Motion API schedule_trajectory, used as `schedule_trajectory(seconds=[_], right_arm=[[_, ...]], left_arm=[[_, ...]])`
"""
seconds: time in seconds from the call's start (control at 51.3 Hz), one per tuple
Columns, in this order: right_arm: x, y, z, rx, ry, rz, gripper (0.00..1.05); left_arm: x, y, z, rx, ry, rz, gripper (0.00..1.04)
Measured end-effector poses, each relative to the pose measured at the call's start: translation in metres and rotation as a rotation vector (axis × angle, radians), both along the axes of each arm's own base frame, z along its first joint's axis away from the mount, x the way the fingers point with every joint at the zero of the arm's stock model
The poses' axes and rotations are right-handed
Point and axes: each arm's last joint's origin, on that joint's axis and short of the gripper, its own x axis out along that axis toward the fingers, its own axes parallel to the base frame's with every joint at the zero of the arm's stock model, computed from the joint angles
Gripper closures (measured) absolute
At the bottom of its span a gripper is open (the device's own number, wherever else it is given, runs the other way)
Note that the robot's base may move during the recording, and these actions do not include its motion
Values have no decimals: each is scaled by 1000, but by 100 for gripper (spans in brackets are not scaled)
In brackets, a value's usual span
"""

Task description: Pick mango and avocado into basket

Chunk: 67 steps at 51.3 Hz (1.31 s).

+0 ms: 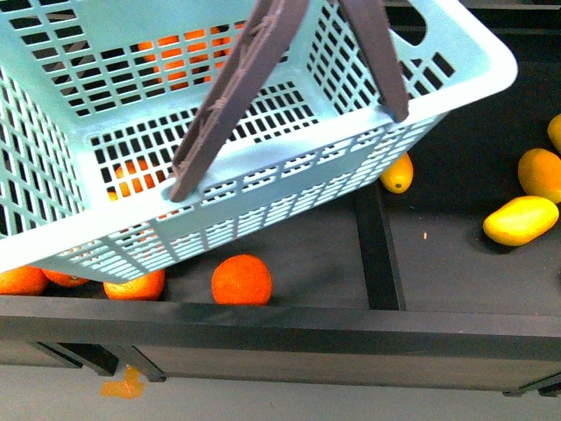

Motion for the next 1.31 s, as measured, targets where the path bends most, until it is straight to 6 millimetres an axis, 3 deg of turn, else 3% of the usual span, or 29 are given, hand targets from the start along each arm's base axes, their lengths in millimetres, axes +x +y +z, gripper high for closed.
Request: schedule_trajectory(seconds=[0.117,0.351,0.409,0.487,0.604,0.721,0.78,0.896,0.955,1.052,1.208,1.306], right_arm=[[0,0,0,0,0,0,9],[0,0,-1,24,49,-1,9],[3,-2,-3,154,269,-18,9],[7,-5,-4,272,374,-33,9],[17,-12,3,371,385,-42,9],[39,-26,16,462,372,-42,9],[54,-32,17,490,384,-54,9],[117,-48,3,533,436,-96,9],[157,-55,-14,558,485,-132,9],[204,-57,-51,605,602,-196,9],[248,-52,-102,682,738,-296,9],[266,-48,-119,722,774,-340,9]], left_arm=[[-6,-15,2,-10,-21,-49,101],[-6,-15,2,-9,-21,-48,101],[-6,-14,2,-7,-21,-41,101],[-6,-15,2,-6,-22,-42,101],[-6,-14,2,-7,-22,-41,101],[-6,-15,2,-8,-23,-45,101],[-6,-15,2,-11,-22,-48,101],[-6,-15,2,-8,-24,-45,101],[-6,-15,2,-7,-24,-42,101],[-6,-15,2,-7,-24,-43,101],[-6,-15,2,-9,-23,-45,101],[-6,-15,2,-9,-23,-45,101]])
